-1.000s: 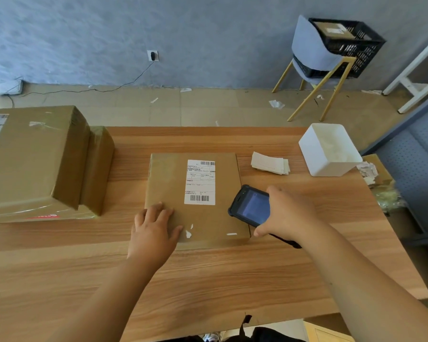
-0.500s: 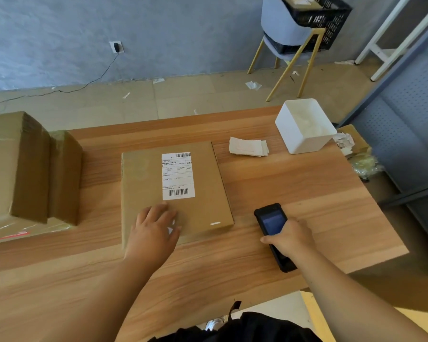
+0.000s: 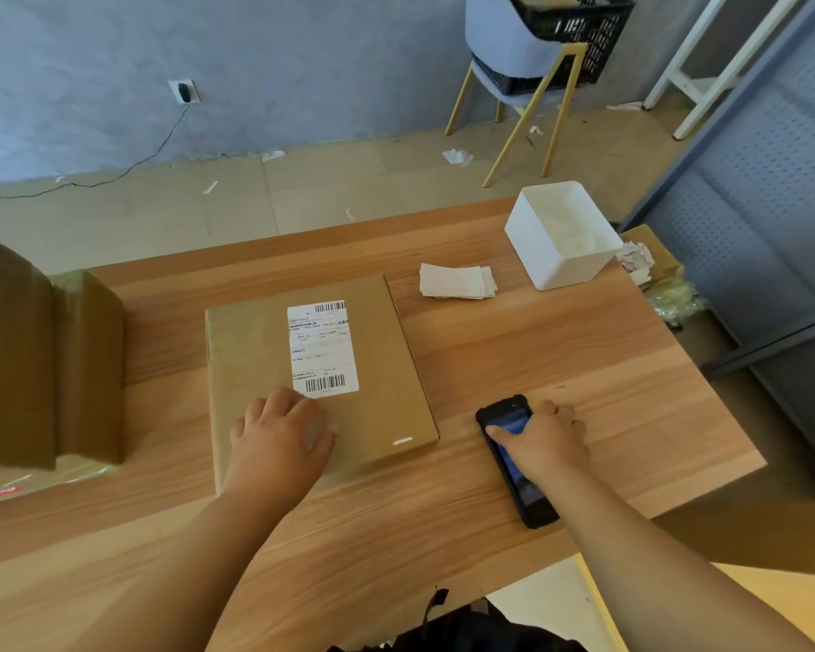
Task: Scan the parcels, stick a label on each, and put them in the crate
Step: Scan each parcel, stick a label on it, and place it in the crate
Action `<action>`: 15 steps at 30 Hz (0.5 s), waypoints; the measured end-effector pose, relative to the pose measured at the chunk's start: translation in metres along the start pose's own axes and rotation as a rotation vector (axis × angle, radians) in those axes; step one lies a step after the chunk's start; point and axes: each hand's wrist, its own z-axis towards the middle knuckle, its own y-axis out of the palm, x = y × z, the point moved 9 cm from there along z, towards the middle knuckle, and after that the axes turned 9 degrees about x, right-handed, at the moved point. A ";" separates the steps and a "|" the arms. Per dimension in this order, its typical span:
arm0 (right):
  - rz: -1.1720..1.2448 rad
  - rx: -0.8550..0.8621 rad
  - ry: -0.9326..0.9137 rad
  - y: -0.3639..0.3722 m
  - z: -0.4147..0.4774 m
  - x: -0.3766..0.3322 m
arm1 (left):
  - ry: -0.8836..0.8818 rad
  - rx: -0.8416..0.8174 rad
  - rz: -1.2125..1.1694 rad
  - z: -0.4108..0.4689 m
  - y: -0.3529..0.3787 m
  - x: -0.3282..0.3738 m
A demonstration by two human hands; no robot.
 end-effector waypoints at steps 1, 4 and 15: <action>0.008 0.027 -0.030 -0.007 0.006 -0.007 | 0.000 0.001 -0.014 0.005 0.000 0.003; 0.088 0.025 -0.104 -0.020 0.028 -0.029 | 0.014 0.003 -0.033 0.027 -0.001 0.017; 0.270 -0.023 -0.176 -0.035 0.152 -0.114 | 0.005 -0.048 -0.022 0.118 0.027 0.064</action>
